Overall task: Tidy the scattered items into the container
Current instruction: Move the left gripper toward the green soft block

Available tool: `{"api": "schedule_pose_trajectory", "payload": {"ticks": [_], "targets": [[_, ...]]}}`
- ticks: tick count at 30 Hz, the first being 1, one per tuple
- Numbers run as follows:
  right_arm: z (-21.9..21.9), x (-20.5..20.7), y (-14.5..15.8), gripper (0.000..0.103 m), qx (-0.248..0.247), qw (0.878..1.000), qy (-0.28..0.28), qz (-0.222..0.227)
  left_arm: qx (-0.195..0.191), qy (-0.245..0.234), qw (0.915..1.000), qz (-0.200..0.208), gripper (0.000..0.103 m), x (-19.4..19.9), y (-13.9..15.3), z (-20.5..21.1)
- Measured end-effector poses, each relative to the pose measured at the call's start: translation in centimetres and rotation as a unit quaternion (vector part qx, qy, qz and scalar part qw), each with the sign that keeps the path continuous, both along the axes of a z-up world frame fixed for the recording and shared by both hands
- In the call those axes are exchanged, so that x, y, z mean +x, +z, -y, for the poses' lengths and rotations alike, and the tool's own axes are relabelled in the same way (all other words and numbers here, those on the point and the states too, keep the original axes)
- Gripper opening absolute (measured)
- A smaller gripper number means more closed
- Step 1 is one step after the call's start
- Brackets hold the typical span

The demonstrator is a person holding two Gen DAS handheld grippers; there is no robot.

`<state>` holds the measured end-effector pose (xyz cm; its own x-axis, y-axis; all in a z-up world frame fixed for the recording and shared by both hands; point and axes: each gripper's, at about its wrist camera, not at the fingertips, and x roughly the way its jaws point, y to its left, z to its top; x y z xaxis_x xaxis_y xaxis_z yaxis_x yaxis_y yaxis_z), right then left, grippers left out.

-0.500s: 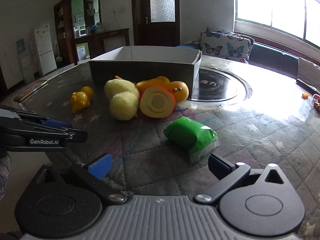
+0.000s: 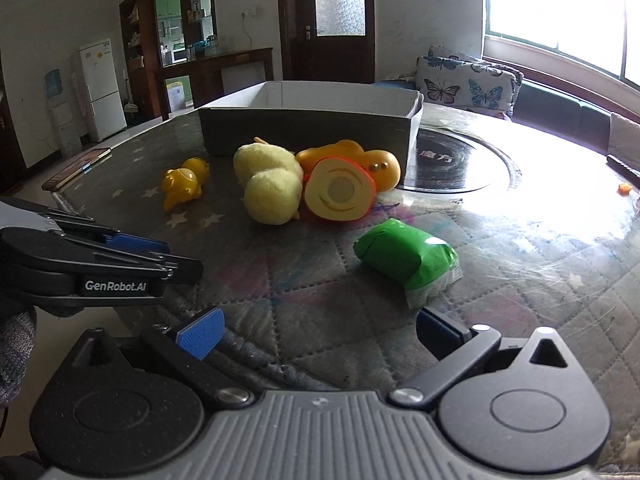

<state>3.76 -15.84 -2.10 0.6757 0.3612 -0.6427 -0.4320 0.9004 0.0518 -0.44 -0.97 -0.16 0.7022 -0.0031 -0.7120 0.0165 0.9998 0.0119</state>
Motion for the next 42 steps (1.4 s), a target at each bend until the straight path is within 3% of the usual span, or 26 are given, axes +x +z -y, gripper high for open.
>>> {"api": "schedule_pose_trajectory", "payload": {"ticks": [42], "targets": [[0.2,0.2,-0.1,0.102,-0.008,1.000,-0.007,-0.011,-0.004,-0.023,0.9996,-0.015,0.037,0.7,0.3,1.4]]}}
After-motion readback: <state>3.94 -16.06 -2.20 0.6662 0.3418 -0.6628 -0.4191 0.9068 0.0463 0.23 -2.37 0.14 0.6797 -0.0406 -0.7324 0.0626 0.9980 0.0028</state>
